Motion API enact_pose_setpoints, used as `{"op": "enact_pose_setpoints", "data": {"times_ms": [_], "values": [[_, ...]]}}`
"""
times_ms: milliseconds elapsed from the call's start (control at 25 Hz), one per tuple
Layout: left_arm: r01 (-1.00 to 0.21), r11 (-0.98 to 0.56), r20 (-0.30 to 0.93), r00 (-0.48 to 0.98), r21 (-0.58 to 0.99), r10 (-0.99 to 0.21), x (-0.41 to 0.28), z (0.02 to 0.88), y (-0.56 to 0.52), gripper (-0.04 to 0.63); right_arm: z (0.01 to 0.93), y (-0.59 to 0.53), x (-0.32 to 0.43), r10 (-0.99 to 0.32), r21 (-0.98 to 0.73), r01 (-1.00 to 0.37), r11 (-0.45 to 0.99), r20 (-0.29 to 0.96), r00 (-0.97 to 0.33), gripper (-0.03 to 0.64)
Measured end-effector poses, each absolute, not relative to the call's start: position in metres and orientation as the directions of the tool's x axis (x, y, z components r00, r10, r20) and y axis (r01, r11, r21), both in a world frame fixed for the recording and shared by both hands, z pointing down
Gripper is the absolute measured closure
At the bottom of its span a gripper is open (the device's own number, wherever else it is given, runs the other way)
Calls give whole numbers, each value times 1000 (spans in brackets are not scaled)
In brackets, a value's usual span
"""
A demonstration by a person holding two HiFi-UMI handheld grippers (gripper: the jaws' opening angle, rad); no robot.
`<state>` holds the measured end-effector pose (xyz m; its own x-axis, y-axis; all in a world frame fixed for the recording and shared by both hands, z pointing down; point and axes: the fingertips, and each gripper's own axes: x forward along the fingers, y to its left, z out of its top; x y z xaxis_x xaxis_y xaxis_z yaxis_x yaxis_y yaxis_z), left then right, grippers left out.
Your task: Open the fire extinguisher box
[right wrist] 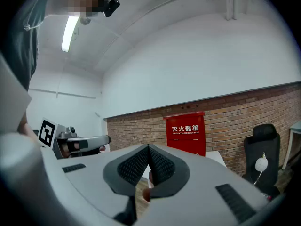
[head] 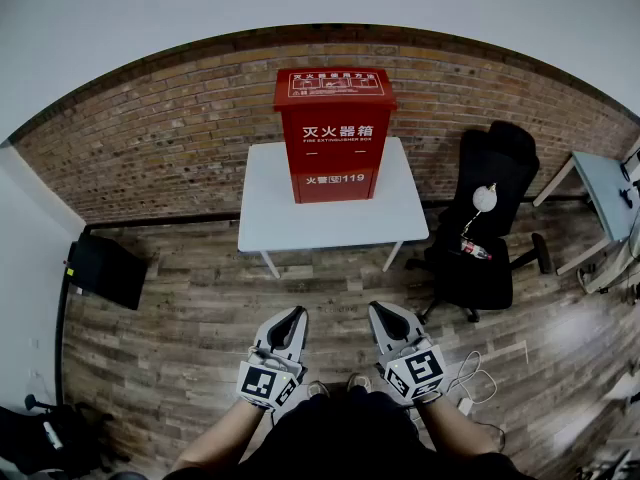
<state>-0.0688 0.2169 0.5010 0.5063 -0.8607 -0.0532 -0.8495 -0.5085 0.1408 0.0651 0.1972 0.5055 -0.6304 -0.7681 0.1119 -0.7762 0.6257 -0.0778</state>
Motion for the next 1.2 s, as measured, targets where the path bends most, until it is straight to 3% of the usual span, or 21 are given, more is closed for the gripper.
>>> {"op": "enact_pose_setpoints", "data": {"times_ms": [480, 1200], "values": [[-838, -535, -69, 530, 113, -845, -58, 494, 241, 532, 507, 218, 64, -762, -93, -771, 630, 113, -637, 599], [-804, -584, -42, 584, 111, -811, -97, 504, 234, 532, 524, 208, 12, -798, -122, -813, 570, 152, -583, 598]]}}
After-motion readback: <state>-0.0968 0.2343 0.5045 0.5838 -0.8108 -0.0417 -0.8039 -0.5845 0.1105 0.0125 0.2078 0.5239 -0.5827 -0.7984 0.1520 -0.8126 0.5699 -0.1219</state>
